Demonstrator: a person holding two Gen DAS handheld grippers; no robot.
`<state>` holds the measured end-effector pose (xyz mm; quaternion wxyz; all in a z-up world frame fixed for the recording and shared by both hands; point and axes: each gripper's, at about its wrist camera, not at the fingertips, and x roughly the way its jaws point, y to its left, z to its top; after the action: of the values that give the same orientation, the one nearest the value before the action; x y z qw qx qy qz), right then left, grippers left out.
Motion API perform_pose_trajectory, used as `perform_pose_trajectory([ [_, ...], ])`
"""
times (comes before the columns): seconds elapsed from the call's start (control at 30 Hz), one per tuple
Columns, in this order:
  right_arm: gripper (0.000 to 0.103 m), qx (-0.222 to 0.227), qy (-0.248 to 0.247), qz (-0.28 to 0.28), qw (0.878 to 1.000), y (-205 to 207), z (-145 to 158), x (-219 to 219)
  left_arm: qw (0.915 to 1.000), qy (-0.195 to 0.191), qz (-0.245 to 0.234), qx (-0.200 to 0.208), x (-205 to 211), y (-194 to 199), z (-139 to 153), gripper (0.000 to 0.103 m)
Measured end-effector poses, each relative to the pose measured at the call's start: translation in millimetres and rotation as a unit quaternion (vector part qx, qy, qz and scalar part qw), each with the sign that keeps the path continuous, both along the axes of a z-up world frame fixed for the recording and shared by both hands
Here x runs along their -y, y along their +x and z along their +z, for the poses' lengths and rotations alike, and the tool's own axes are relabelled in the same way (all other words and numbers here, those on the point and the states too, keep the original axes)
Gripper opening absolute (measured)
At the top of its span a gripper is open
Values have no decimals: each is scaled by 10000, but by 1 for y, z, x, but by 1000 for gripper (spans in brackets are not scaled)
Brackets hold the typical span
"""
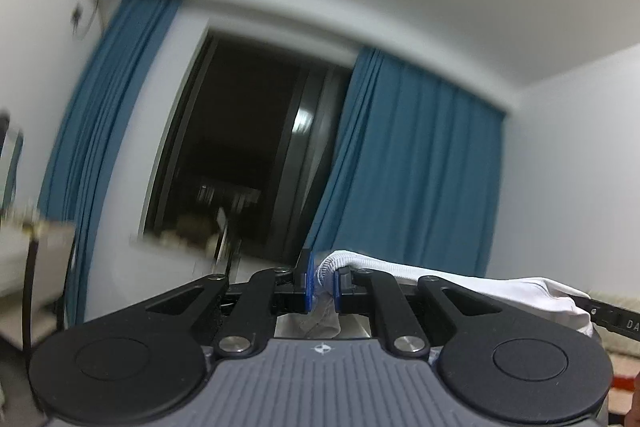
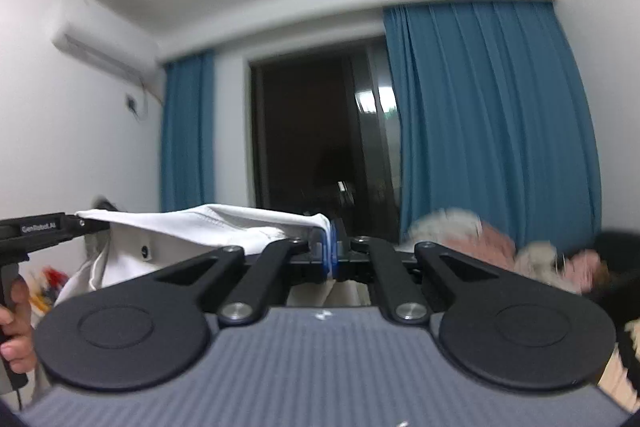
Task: Fold clothes
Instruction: 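Lower the shirt onto the bed and open both grippers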
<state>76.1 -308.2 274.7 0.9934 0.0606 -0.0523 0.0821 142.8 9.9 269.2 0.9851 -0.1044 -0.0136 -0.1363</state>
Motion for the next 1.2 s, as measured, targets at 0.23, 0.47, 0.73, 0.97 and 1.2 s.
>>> perform_pose_trajectory([
  [0.23, 5, -935, 13, -504, 9943, 216, -118, -24, 9928, 442, 286, -1077, 39, 228, -139, 11],
  [0.47, 5, -2195, -104, -740, 9728, 410, -272, -11, 9653, 547, 136, -2550, 49, 405, -327, 12],
  [0.73, 35, -3640, 238, -670, 9287, 481, -390, 11, 9283, 1195, -210, -3514, 13, 512, -421, 74],
  [0.97, 78, -3900, 534, -381, 9185, 452, -362, 18, 9164, 1958, -410, -3468, 24, 464, -357, 97],
  [1.2, 78, -3100, 305, -307, 9498, 342, -301, -11, 9479, 1826, -240, -2599, 24, 311, -275, 98],
])
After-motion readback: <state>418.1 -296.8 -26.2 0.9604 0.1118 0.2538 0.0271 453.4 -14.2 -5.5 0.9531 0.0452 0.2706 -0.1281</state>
